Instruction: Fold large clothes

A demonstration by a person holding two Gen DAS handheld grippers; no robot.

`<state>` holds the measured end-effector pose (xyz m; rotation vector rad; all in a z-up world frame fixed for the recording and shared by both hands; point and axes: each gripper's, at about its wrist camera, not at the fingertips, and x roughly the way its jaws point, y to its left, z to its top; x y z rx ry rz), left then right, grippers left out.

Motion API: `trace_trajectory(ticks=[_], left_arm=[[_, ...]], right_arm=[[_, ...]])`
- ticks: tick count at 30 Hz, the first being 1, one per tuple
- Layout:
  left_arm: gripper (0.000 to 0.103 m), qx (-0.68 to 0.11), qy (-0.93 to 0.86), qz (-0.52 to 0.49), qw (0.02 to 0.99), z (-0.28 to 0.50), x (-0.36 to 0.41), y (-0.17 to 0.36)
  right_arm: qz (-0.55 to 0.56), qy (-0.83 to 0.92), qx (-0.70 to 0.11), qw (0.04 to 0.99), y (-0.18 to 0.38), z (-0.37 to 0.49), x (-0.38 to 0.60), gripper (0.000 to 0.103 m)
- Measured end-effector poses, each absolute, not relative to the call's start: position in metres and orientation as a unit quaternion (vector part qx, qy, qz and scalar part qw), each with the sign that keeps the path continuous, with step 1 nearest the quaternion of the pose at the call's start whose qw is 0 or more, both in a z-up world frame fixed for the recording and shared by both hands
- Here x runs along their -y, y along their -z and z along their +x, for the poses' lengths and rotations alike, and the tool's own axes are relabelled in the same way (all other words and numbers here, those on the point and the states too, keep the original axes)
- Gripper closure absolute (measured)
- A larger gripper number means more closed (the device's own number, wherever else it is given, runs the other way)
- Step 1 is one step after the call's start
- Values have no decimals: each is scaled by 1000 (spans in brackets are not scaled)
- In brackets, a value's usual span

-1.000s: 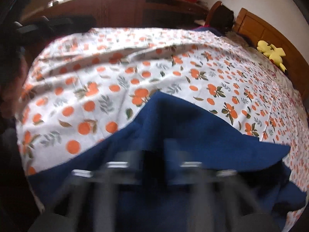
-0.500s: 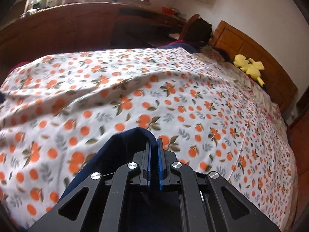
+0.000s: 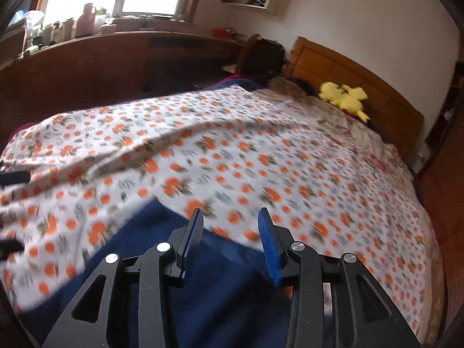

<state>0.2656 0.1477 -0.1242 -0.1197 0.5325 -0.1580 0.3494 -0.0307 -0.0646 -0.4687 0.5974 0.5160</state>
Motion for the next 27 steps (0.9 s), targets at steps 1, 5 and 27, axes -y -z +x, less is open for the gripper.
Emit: trace_trajectory(ticks=[1,5,27], left_arm=[[7,-263,87,-58,959,267,-139,124],[7,-263,124,-46,956,272,-101,123],[7,-324,179,-7,929,298,-28,175]], right_arm=[[-224,-241,-293,898,64,346,49,66],[-218,-198,-309,904,67,334,117,62],[8,-23,-444,896,150,390,346,43]])
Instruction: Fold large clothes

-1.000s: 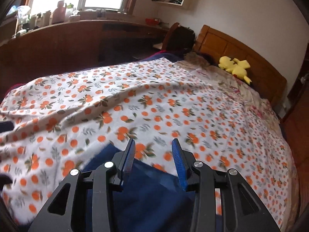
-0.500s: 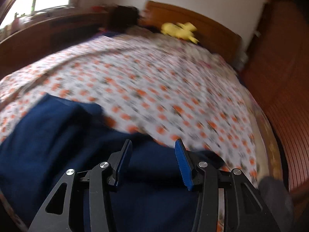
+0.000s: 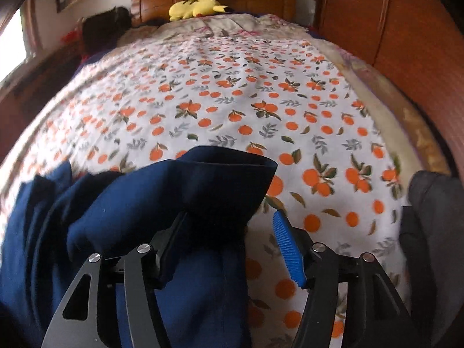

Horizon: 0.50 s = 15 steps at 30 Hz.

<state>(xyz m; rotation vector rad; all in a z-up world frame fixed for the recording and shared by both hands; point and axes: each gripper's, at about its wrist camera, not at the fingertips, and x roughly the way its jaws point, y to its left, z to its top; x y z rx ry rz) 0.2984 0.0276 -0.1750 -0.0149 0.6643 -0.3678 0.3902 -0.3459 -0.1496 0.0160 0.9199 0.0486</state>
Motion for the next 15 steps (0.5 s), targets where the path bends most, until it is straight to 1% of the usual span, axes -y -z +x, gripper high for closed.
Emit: trace_trajectory(ticks=[5,6,7,8,9,11,13,15], left_arm=[[7,-329,180,-5,927,300,-27,178],[7,-330,180,-4,927,301,-28,179],[7,-331,180,-4,926,301,-28,179],[7,-332,181,-4,926,301,-28,180],[7,-332,181,-3,926,301,-28,180],[7,-333,181,-3,925,302,-28,180],[7,-334,181,-2,925,302,-27,181],[7,-334,181,-1,925,302,-26,181]], right_arm=[[28,-44,-453,890,157,409,345,43],[29,-47,-459,887,161,413,345,47],[32,-51,-464,884,164,417,345,64],[37,-54,-468,881,168,420,346,77],[45,-62,-477,876,172,423,347,103],[41,-73,-473,877,172,425,344,103],[23,-78,-450,889,163,421,338,103],[12,-78,-410,908,144,416,331,103]])
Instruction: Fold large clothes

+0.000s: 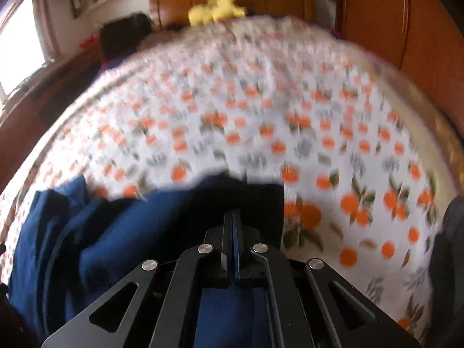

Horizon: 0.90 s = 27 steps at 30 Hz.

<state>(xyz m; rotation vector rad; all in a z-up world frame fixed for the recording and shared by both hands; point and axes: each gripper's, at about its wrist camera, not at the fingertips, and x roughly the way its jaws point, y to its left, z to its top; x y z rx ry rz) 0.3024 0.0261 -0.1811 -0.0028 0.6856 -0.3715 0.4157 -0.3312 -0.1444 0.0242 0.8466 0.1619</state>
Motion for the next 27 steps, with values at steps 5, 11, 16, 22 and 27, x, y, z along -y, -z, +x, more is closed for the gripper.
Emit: trace_trajectory(ticks=[5,11,16,22,27], left_arm=[[7,-335,180,1,925,303,-26,182],[7,-336,180,2,924,304,-27,183],[7,-338,180,5,924,304,-25,185],[7,-339,181,6,923,305,-25,185],[7,-337,180,8,924,303,-25,185]], right_arm=[[13,-62,-388,919,119,422,329,103],[10,-8,-421,907,146,431,341,30],[29,-12,-495,868,189,444,347,39],[27,-41,-484,873,183,442,340,101],[-3,27,-385,923,130,428,341,101]])
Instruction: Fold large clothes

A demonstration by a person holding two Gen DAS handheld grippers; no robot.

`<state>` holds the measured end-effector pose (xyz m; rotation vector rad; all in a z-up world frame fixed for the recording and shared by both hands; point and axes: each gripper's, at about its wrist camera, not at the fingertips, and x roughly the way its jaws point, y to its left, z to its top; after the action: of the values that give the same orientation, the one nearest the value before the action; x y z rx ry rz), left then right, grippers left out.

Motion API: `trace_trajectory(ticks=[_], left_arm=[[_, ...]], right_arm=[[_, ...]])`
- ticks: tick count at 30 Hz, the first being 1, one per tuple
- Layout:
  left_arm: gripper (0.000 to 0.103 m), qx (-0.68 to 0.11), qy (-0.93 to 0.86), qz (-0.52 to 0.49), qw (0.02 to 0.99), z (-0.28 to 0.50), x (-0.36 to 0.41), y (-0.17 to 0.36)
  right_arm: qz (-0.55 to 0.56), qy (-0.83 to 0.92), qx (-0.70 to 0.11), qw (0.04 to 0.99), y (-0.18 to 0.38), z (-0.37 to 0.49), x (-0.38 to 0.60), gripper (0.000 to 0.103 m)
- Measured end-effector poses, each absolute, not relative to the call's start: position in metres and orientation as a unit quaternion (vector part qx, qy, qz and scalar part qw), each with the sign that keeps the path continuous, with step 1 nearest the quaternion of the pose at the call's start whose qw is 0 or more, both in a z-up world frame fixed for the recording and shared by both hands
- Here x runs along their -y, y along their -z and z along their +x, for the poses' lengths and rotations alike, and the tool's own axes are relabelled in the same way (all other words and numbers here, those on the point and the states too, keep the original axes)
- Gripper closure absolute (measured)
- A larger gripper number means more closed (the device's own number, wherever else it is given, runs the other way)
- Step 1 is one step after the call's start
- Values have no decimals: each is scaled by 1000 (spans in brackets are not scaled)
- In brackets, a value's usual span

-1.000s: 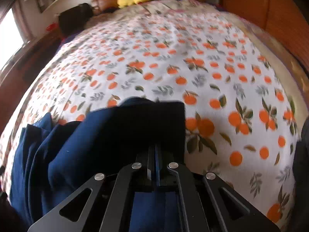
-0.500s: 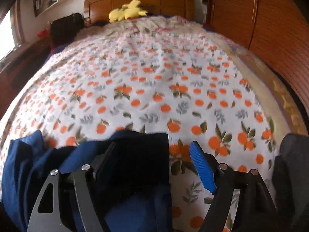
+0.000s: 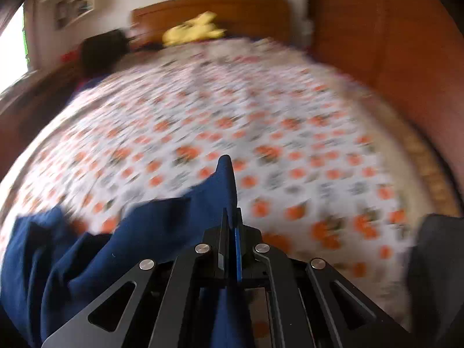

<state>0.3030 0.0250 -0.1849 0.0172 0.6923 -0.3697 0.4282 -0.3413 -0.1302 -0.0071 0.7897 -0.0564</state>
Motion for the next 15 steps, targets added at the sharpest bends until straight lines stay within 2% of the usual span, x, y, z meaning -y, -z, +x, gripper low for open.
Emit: trace_trajectory(ticks=[3,5,6,15], left_arm=[[7,-334,177,13,926,300,-24,184],[7,-331,176,15,927,297,-24,182],[7,-328,176,16,928,295,-24,180],[7,-303,186,27,934,269,-12,163]], right_arm=[[-27,43,-413,909,131,434,339,94],[-36,52,-404,913,124,427,336,69],[-33,47,-398,916,119,420,336,52],[-65,-38,-387,919,98,315,315,51]])
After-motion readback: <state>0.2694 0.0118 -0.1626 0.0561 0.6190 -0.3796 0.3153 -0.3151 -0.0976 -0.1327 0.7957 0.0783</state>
